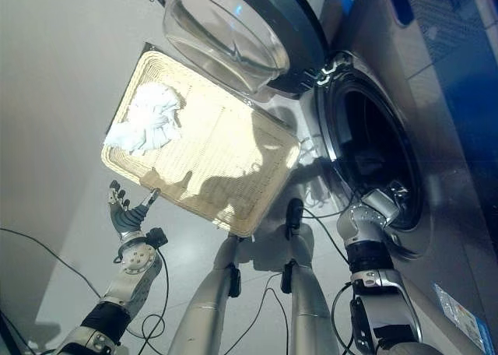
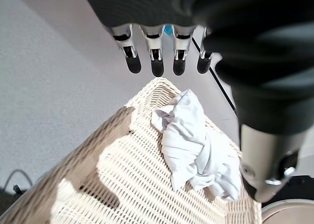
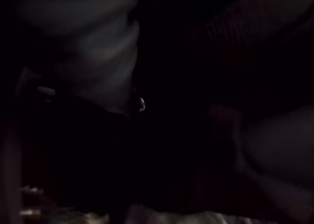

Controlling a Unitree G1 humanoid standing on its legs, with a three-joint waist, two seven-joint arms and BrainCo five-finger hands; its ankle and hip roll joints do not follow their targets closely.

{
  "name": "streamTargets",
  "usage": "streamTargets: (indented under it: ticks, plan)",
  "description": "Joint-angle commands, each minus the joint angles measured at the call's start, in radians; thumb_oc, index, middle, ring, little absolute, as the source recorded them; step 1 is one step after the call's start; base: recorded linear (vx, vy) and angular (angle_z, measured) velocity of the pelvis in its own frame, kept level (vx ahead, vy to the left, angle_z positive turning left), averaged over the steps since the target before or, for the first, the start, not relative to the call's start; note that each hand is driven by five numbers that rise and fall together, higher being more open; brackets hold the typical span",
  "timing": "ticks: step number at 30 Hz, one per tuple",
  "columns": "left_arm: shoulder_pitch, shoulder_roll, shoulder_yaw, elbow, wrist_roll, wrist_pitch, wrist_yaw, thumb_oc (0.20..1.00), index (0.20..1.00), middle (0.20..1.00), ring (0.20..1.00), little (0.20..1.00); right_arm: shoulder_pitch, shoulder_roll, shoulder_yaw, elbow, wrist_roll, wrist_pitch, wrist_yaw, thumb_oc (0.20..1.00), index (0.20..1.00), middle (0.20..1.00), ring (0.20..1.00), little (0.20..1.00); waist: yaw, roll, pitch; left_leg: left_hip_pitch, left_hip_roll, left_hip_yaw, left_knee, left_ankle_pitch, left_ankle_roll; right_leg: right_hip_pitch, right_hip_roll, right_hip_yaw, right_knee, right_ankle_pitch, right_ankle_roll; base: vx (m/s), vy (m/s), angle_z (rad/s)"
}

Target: Put the clothes into the washing machine.

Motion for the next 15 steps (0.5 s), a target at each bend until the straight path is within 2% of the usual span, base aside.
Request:
streamTargets:
  ticks: [1, 3, 5, 6, 8, 10, 13, 15]
  plan:
    - [0.023, 0.033, 0.056, -0.027, 0.056, -0.006, 0.023, 1.0, 1.0, 1.0, 1.0, 1.0, 0.132, -0.251, -0.233, -0.121, -0.152, -0.156, -0.193, 1.0, 1.0, 1.0, 1.0, 1.0, -0.091, -0.02, -0.026, -0.05, -0.061, -0.023, 0.14, -0.097, 0.001, 0.03, -0.018, -0.021, 0.015, 0.008, 0.1, 0.0, 0.0, 0.0]
    - [0.02, 0.032, 0.053, -0.029, 0.076, 0.004, 0.027, 1.0, 1.0, 1.0, 1.0, 1.0, 0.143, -0.234, -0.226, -0.127, -0.077, -0.123, -0.149, 1.0, 1.0, 1.0, 1.0, 1.0, -0.091, -0.02, -0.026, -0.054, -0.063, -0.024, 0.144, -0.098, 0.003, 0.028, -0.019, -0.023, 0.014, 0.011, 0.1, 0.0, 0.0, 0.0]
    - [0.013, 0.025, 0.04, -0.032, 0.11, 0.021, 0.036, 1.0, 1.0, 1.0, 1.0, 1.0, 0.16, -0.171, -0.198, -0.131, 0.248, 0.009, 0.129, 1.0, 1.0, 1.0, 1.0, 1.0, -0.088, -0.015, -0.026, -0.056, -0.066, -0.022, 0.149, -0.098, 0.005, 0.03, -0.023, -0.029, 0.012, 0.013, 0.099, 0.01, -0.011, -0.02]
    - [0.002, 0.019, 0.029, -0.036, 0.122, 0.036, 0.035, 1.0, 1.0, 1.0, 1.0, 1.0, 0.156, -0.111, -0.162, -0.165, 0.248, 0.094, 0.14, 1.0, 1.0, 1.0, 1.0, 1.0, -0.084, -0.008, -0.026, -0.064, -0.066, -0.021, 0.147, -0.091, 0.006, 0.025, -0.026, -0.033, 0.012, 0.015, 0.096, 0.0, 0.0, 0.0]
    - [-0.001, 0.012, 0.019, -0.036, 0.122, 0.039, 0.032, 1.0, 1.0, 1.0, 1.0, 1.0, 0.155, -0.074, -0.136, -0.178, 0.248, 0.151, 0.171, 1.0, 1.0, 1.0, 1.0, 1.0, -0.081, -0.003, -0.026, -0.067, -0.066, -0.02, 0.147, -0.088, 0.007, 0.023, -0.029, -0.036, 0.013, 0.016, 0.095, 0.01, -0.009, 0.04]
    - [-0.007, -0.01, -0.005, -0.027, 0.158, 0.049, 0.036, 1.0, 1.0, 1.0, 1.0, 1.0, 0.142, 0.008, -0.066, -0.178, 0.248, 0.274, 0.25, 1.0, 1.0, 1.0, 1.0, 1.0, -0.073, 0.009, -0.026, -0.067, -0.067, -0.018, 0.144, -0.085, 0.007, 0.027, -0.036, -0.047, 0.014, 0.012, 0.095, 0.0, 0.0, 0.0]
    - [-0.025, -0.011, -0.025, -0.01, 0.199, 0.065, 0.06, 1.0, 1.0, 1.0, 1.0, 1.0, 0.121, 0.035, -0.018, -0.132, 0.248, 0.374, 0.329, 1.0, 1.0, 1.0, 1.0, 1.0, -0.07, 0.015, -0.026, -0.07, -0.064, -0.011, 0.139, -0.076, 0.004, 0.025, -0.039, -0.054, 0.013, 0.015, 0.094, 0.0, 0.017, -0.03]
    - [-0.027, -0.004, -0.042, -0.012, 0.248, 0.079, 0.089, 1.0, 1.0, 1.0, 1.0, 1.0, 0.128, 0.029, 0.035, -0.074, 0.248, 0.452, 0.42, 1.0, 1.0, 1.0, 1.0, 1.0, -0.066, 0.017, -0.026, -0.056, -0.061, -0.009, 0.128, -0.079, 0.002, 0.037, -0.038, -0.056, 0.01, 0.006, 0.095, 0.02, 0.052, -0.03]
